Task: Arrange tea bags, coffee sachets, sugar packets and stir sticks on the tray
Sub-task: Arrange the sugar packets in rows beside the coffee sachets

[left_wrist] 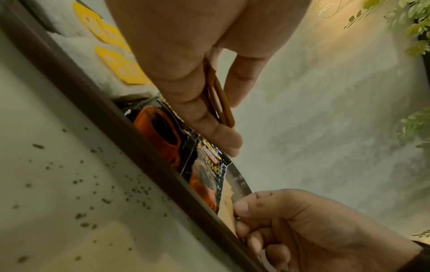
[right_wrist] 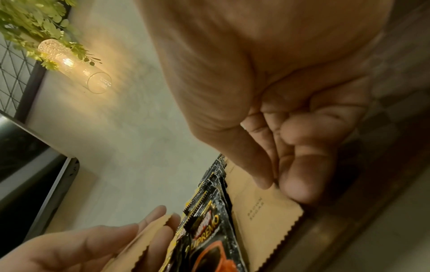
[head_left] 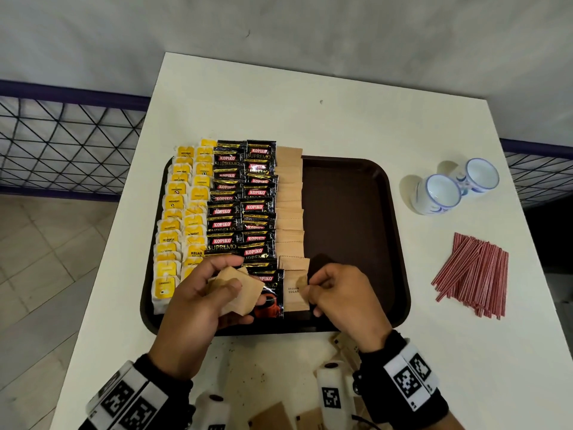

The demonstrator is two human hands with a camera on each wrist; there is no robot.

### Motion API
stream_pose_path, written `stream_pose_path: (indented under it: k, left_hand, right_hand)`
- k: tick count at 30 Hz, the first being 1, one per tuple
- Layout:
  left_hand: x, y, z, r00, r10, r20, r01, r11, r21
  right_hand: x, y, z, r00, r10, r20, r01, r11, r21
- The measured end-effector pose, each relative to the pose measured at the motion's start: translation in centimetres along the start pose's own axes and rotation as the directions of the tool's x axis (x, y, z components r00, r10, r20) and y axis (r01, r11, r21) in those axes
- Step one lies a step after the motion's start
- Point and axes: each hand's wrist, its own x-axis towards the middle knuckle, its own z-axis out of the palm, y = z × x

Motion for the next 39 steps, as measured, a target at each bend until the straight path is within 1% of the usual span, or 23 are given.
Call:
stream_pose_path:
  k: [3,8,10,12,13,14,15,17,19,22,26,31,36,39]
  left_hand:
    - [0.0,0.0,-0.1,1.000,-0.015,0.019,0.015,0.999,-0.039]
    - [0.0,0.1,0.0,0.994,-0.057,0.088,0.067,0.992,-0.106]
    - [0.0,0.2,0.3,0.994,-0.059,0.096,0.069,0.993,-0.100]
    - [0.1,0.2,0.8,0.996,-0.040,0.079,0.046,0.996,-0.079]
    - [0.1,0.2,1.0,0.998,-0.022,0.067,0.026,0.997,-0.068]
    - [0.1,0.1,1.3,0.999,-0.001,0.054,0.004,0.998,-0.057]
    - [0.1,0.1,1.6,0.999,0.018,0.045,-0.016,0.999,-0.045]
    - [0.3,0.0,2.4,0.998,0.048,0.037,-0.048,0.999,-0.019]
    - [0.4,0.1,2.9,0.997,0.072,0.036,-0.073,0.997,0.019]
    - [0.6,0.2,3.4,0.996,0.087,0.022,-0.088,0.995,0.051]
    - [0.9,0.3,3.2,0.998,0.059,0.002,-0.060,0.997,0.040]
    - [0.8,0.5,2.6,0.999,0.026,0.032,-0.029,0.995,0.091]
    - [0.7,0.5,2.7,0.999,-0.006,0.054,-0.001,0.992,0.127]
    - [0.6,0.6,2.7,0.998,-0.033,0.052,0.026,0.991,0.131]
  right_hand:
    - [0.0,-0.1,0.2,1.000,0.002,0.000,-0.002,1.000,0.022]
    - [0.0,0.0,0.3,1.000,-0.012,-0.010,0.013,0.999,0.034]
    - [-0.1,0.0,0.1,0.997,-0.053,-0.054,0.054,0.999,0.003]
    - [0.0,0.0,-0.2,0.987,-0.111,-0.120,0.111,0.994,-0.005]
    - [0.0,-0.1,-0.3,0.984,-0.135,-0.116,0.138,0.990,0.014]
    - [-0.1,-0.3,-0.4,0.985,-0.155,-0.071,0.159,0.985,0.060]
    - [-0.2,-0.5,-0.3,0.985,-0.171,0.005,0.168,0.977,0.132]
    - [-0.3,-0.9,0.0,0.971,-0.195,0.142,0.147,0.945,0.292]
    - [-0.2,-1.2,0.3,0.956,-0.223,0.189,0.142,0.921,0.363]
    - [0.0,-1.3,0.6,0.951,-0.248,0.183,0.161,0.906,0.391]
    - [0.2,-1.1,0.3,0.966,-0.220,0.137,0.144,0.894,0.425]
    - [0.1,-1.4,-0.3,0.962,-0.248,0.114,0.180,0.890,0.418]
    - [0.1,-1.6,-0.4,0.973,-0.205,0.110,0.120,0.848,0.517]
    - [0.1,-1.5,-0.4,0.968,-0.217,0.123,0.118,0.832,0.542]
